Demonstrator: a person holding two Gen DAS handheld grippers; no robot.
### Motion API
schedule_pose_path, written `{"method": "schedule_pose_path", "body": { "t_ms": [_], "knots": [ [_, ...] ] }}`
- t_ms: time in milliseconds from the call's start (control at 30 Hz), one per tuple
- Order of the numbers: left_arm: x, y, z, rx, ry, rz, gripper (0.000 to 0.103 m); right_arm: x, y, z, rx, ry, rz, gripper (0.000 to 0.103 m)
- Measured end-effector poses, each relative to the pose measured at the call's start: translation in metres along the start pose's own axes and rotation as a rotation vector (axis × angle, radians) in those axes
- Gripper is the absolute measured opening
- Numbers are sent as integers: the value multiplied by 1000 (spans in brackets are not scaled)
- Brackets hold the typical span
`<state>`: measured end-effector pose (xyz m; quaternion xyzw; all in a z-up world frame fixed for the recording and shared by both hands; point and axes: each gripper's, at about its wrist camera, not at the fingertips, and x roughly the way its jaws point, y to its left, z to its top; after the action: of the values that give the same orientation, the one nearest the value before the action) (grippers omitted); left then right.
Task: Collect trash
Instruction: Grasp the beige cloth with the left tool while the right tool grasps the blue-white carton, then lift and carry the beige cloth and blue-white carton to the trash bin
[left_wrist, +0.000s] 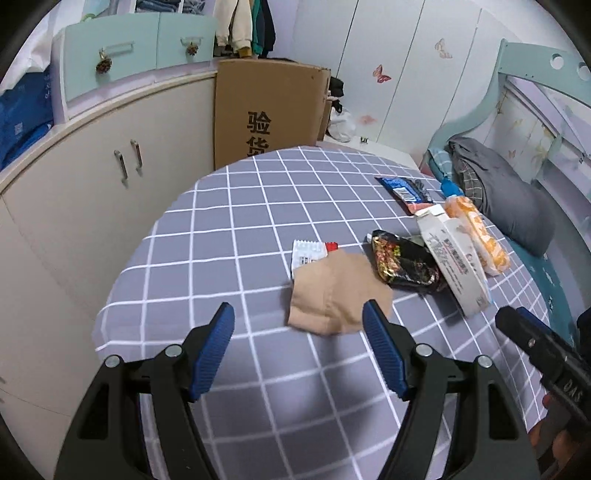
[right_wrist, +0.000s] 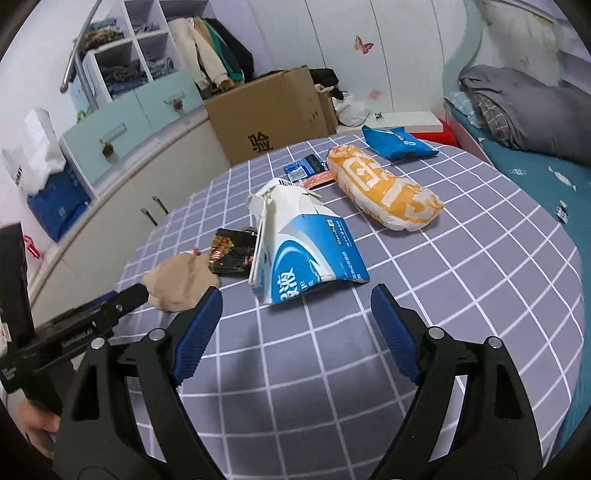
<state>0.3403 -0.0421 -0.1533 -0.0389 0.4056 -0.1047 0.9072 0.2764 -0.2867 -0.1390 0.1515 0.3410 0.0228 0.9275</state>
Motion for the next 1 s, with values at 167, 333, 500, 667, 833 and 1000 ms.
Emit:
{"method": "schedule_pose_path", "body": {
  "t_ms": [167, 333, 500, 667, 833, 1000],
  "knots": [
    [18, 1, 6, -34, 16, -21, 70, 16, -1, 11, 8, 15, 9, 84],
    [34, -8, 6, -8, 38, -1, 55, 31, -10, 20, 32, 26, 2, 85],
    [36, -9, 8, -22, 50, -34, 20, 47, -16, 22, 64, 87, 26, 85],
    [27, -5, 1, -55, 42, -86, 14, 52, -20, 25, 79, 98, 53, 84],
    [9, -6, -9, -55, 14, -98, 12, 51, -16, 24, 50, 104, 37, 81],
    [-14, -1, -15, -55, -19, -116, 12, 40, -18, 17, 59, 83, 37, 79]
  ]
}}
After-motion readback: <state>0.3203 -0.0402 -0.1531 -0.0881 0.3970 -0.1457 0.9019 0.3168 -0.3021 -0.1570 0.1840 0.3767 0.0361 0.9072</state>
